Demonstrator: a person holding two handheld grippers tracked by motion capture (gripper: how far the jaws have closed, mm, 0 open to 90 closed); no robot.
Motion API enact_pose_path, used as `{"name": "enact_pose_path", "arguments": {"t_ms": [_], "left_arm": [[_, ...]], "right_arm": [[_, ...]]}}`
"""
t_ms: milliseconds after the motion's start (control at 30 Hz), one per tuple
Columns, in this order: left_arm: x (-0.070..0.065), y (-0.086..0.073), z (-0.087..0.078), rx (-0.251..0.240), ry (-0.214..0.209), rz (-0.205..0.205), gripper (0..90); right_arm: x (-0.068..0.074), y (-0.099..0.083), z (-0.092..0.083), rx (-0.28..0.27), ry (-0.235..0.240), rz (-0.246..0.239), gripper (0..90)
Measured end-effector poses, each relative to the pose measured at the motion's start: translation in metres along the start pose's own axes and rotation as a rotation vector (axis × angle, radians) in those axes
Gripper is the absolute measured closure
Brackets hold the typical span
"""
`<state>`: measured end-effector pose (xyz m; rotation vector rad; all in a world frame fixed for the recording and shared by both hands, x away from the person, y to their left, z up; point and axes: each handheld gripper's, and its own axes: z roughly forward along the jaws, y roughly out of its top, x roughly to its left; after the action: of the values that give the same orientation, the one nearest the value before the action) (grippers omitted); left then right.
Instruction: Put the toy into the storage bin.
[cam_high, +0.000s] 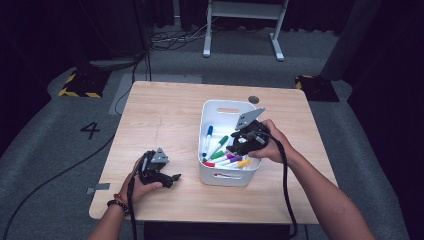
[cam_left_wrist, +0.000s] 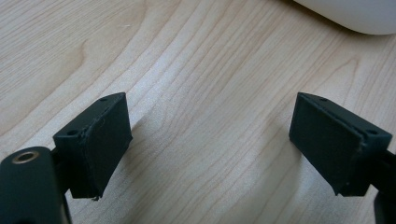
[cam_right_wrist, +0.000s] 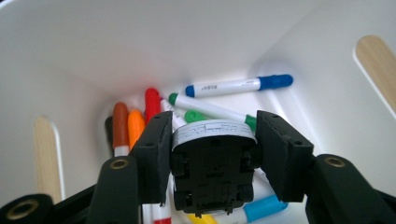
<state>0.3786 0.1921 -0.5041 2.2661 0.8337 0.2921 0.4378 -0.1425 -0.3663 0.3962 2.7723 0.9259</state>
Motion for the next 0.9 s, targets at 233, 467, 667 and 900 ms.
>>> {"name": "enact_pose_path", "arguments": {"t_ms": [233, 467, 667, 900], "left_arm": [[0.0, 0.0, 0.0, 0.0, 0.0, 0.0, 13.1], [0.0, 0.0, 0.0, 0.001, -0.008, -0.006, 13.0], [0.0, 0.0, 0.0, 0.0, -0.006, -0.005, 13.0], [0.0, 0.0, 0.0, 0.001, -0.009, -0.006, 12.9]], "right_arm": [[-0.001, -0.008, -0.007, 0.069, 0.018, -0.069, 48.3], [0.005, -0.006, -0.011, 0.136, 0.029, -0.131, 48.2], [0.005, -0.009, -0.011, 0.203, -0.003, -0.128, 48.2], [0.002, -0.015, -0.019, 0.197, -0.002, -0.115, 48.1]]}}
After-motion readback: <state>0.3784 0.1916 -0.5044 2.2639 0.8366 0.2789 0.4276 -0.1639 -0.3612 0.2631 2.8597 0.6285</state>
